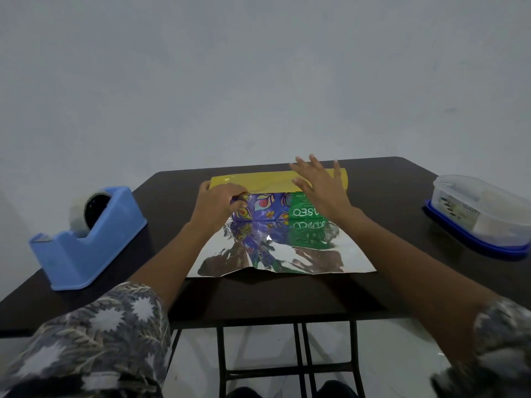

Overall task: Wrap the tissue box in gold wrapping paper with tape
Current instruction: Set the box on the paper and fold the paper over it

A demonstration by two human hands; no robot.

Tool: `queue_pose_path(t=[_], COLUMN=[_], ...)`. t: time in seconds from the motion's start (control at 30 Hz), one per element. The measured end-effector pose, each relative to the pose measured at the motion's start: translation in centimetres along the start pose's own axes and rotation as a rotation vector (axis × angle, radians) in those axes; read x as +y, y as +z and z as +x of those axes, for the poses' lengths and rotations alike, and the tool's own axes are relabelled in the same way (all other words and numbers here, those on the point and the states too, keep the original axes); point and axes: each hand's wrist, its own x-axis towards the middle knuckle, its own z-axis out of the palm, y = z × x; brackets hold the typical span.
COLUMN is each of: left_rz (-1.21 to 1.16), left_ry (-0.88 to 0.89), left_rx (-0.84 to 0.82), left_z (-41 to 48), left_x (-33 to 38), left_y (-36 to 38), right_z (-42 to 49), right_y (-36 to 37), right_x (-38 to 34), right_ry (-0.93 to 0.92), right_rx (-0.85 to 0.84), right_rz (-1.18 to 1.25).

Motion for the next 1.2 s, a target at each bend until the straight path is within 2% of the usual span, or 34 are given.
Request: queue_pose_path(t=[0.1,0.17,0.27,0.4,0.53,0.6,0.73,0.83,1.03,1.1,1.2], left_rz=[-0.022,-0.007,-0.023,-0.197,-0.112,-0.043,-0.118,-0.126,-0.057,-0.068,-0.094], left_ry=[0.002,0.030,0.035,-0.046,0.047,0.099,0.085,0.099,0.165,0.143,0.118], left_rx=[0.003,-0.013,-0.031,0.135,-0.094,-0.135,-0.001,0.027,0.054,0.039,0.053], left_z=[-0.1,-0.2,-0.3,0.9,1.8,1.6,1.2,1.2,1.2,1.3,1.4], left_x=[-0.1,-0.4,-1.0,-1.2,-1.3,-1.5,-2.1,-2.3,-2.6,-2.7,-2.7], left_y=[-0.1,-0.2,-0.3,-0.9,-1.2,-0.9,0.3,0.7,0.9,1.0,1.0], right_z=[0.9,0.9,0.8,0.9,0.8,0.8,0.3,-1.2,-4.6,-4.0,-2.2], right_y=[1.0,1.5,1.9,2.1,2.3,2.2,1.6,0.9,-1.2,-1.9,-1.8], right_x=[0.6,0.9,1.2,1.4,1.4,1.4,2.2,4.2,8.2,8.1,6.9], right_ry=[-0.093,-0.124,-0.143,-0.155,-0.157,-0.160,-0.169,-0.104,0.043,0.025,-0.049], right_rx=[-0.188,-0.220,-0.191,-0.162,-0.145,-0.142,-0.127,-0.042,0.063,0.116,0.054], right_rz=[-0.052,-0.099,-0.143,-0.145,-0.137,-0.139,-0.098,0.045,0.138,0.181,0.188])
